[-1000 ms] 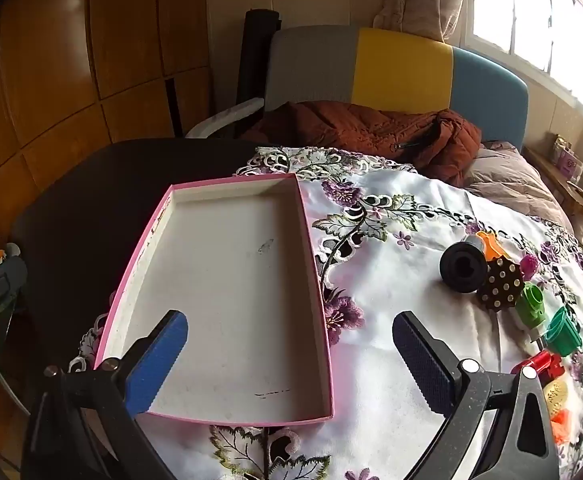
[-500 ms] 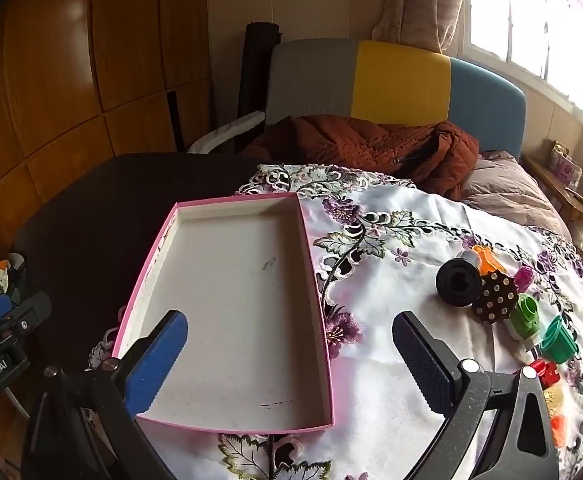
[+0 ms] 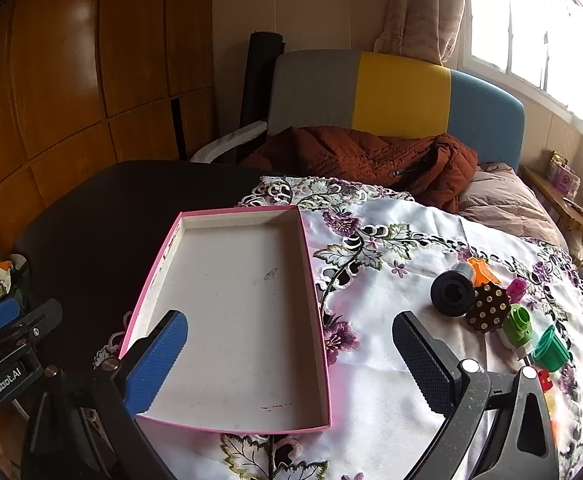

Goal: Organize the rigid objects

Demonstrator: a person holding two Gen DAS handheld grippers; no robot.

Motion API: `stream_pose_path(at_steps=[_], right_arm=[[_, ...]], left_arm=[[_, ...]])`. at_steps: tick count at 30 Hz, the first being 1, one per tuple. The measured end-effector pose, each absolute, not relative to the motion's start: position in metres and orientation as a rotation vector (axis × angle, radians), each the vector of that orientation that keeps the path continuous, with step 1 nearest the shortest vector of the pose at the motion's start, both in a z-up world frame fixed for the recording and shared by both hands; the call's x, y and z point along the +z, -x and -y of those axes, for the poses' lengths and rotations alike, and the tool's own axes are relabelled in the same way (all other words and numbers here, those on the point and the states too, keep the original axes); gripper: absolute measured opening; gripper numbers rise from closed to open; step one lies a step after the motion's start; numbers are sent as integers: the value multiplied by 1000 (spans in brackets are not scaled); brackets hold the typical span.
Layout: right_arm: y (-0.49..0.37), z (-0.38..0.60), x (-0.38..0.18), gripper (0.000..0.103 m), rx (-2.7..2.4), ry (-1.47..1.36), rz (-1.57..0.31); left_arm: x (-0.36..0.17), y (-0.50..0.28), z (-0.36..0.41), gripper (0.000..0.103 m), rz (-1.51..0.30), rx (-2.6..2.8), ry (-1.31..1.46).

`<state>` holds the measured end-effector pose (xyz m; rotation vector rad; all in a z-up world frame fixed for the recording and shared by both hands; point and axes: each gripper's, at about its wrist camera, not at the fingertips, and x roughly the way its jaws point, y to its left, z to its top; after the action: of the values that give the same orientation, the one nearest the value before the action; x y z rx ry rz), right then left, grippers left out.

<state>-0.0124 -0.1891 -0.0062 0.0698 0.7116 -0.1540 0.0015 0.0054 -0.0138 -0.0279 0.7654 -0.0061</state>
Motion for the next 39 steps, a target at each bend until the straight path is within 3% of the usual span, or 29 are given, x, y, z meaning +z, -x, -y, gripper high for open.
stream_pose_path(at_steps=[20,39], right_arm=[[10,206,-5,103,-206,-37,-724],[11,247,-15,103,-254,-53,-750]], left_arm=[[-25,-15,-7,66,-833,-199,147],[-17,-18,44,66,-820,-320,27]])
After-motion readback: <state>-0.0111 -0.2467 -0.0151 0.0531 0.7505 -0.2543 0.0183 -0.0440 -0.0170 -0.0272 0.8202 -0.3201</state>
